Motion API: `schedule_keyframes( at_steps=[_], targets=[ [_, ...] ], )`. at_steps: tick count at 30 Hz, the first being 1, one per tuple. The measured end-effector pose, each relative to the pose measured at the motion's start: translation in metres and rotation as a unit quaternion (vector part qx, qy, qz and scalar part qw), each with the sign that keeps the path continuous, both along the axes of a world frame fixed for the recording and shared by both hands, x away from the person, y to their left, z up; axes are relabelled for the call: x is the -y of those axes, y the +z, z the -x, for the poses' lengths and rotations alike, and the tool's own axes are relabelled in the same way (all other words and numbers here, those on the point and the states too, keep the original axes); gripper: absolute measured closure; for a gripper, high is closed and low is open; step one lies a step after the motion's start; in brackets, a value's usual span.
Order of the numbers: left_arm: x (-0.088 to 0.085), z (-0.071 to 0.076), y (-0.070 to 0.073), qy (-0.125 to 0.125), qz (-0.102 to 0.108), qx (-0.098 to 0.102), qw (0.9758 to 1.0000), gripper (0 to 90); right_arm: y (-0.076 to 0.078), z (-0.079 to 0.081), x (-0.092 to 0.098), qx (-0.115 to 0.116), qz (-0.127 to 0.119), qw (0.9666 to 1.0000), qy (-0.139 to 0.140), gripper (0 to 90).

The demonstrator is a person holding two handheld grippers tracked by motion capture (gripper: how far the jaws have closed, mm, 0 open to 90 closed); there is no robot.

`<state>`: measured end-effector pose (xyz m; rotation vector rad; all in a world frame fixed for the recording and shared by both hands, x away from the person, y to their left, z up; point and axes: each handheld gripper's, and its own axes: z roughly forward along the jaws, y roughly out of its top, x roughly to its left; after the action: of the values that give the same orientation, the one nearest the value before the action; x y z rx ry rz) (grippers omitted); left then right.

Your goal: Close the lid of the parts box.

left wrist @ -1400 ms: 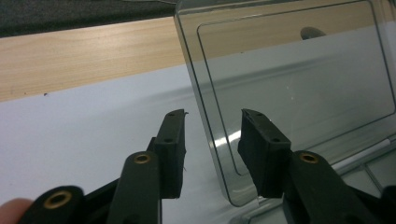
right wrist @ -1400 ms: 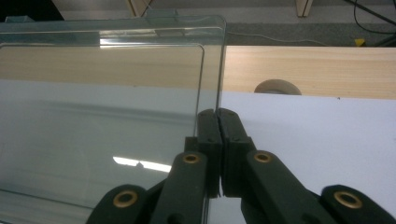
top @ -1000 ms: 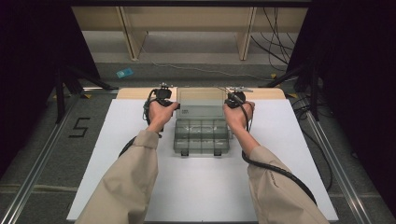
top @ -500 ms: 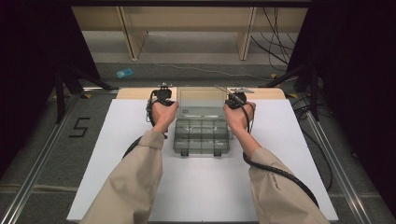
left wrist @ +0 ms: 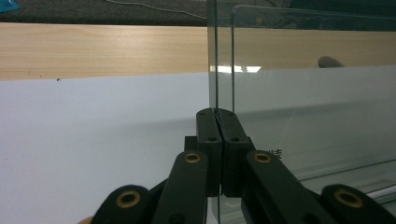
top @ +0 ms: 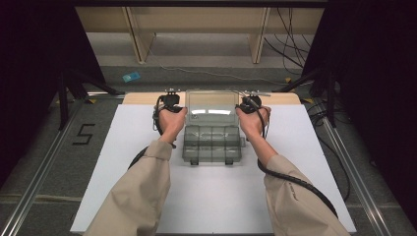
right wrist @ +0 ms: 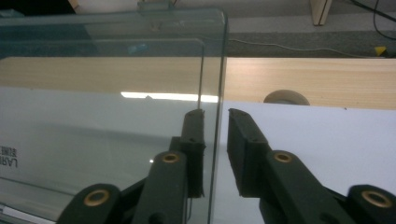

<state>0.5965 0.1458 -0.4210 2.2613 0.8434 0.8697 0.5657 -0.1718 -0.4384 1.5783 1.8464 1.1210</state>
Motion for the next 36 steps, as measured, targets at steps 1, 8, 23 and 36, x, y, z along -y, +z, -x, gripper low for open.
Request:
schedule_keyframes(
  at_steps=[1,8,23,36],
  targets=[
    [0.000,0.001,0.000,-0.001,0.000,0.002,1.0000,88.7,0.001,-0.001,0.000,0.000,-0.005,1.0000,-0.001,74.8],
    [-0.002,0.001,0.004,-0.009,-0.011,-0.004,0.9999,88.7,0.016,-0.014,0.003,0.008,-0.014,0.9999,0.002,70.0],
    [-0.004,-0.001,0.002,-0.016,-0.010,-0.001,0.9998,88.8,0.019,-0.028,0.004,-0.027,-0.025,0.9993,-0.002,86.2],
    [0.000,-0.001,-0.002,-0.010,0.009,0.007,0.9999,87.8,0.018,-0.022,-0.001,-0.015,-0.001,0.9997,-0.021,88.8]
  ],
)
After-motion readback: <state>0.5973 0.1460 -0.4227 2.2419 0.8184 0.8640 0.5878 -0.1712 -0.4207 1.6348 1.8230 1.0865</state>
